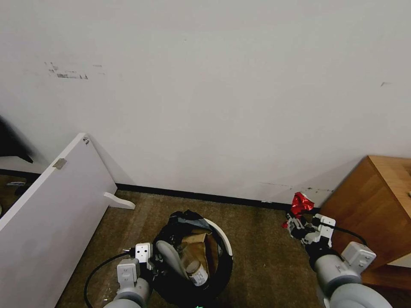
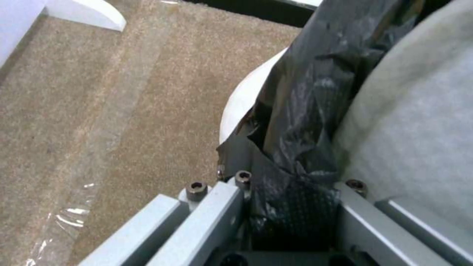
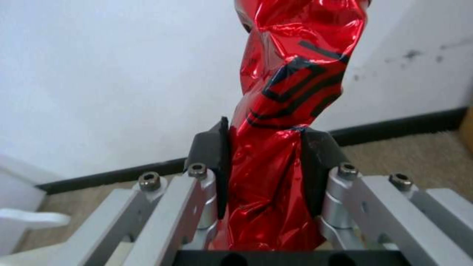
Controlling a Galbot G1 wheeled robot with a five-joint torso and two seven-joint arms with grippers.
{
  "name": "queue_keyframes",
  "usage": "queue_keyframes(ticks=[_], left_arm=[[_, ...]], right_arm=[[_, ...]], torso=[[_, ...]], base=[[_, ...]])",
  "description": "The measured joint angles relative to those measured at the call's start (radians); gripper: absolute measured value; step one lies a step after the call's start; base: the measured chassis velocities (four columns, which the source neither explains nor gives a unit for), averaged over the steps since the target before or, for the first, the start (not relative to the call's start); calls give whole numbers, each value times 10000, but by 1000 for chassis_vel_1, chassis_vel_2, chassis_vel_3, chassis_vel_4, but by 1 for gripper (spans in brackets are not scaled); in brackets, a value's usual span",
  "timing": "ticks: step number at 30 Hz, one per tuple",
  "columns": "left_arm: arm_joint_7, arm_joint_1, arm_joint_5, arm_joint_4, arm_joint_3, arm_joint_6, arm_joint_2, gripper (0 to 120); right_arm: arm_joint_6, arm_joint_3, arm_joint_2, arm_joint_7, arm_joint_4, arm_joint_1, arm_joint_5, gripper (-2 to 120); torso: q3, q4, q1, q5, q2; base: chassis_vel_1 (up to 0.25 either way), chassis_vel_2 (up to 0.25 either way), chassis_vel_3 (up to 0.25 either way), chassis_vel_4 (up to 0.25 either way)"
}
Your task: Pick up the trash bin, then pick up the garbage from the floor and place it into the trash bin.
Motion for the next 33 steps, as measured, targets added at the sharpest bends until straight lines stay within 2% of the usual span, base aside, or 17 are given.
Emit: queue_keyframes(ticks=[4,10,15,16,17,21,23,27,33], left_arm=[[54,-97,41,14,80,12,59,0],[62,-408,-145,110,188,110,226,0],[49,-557,-262,132,171,149,280,0],[48,-558,-269,129,145,151,271,0],[43,-564,-276,108,104,162,245,0],[28,-689,-313,100,85,204,219,0],[2,-911,-384,217,154,272,192,0],[-27,-1081,-403,351,240,338,73,0],[-135,-1446,-604,575,395,450,77,0]], right_arm=[[-116,409,-242,-897,743,-391,-112,26],[-175,721,-669,-1870,1076,-431,-218,26],[-239,697,-1061,-2224,1080,-71,-84,26],[-262,650,-1142,-2259,1080,59,-24,26],[-301,566,-1326,-2369,1080,361,90,26],[-340,500,-1641,-2672,1080,744,283,26],[-385,516,-1957,-2948,1071,1039,657,26],[-380,523,-2231,-3234,1061,1393,988,26],[-349,522,-2508,-3559,1050,1656,1348,26]], torso=[[0,0,0,-1,1],[0,-1,0,-1,0],[1,1,0,-1,0],[2,-5,0,-1,0],[2,5,0,-1,1],[2,5,0,1,0],[2,-5,0,0,0],[2,4,0,0,0],[2,-1,0,0,0]], base=[[0,0,0,0],[0,0,0,0],[0,0,0,0],[0,0,0,0],[0,0,0,0],[0,0,0,0],[0,0,0,0],[0,0,0,0],[0,0,0,0]])
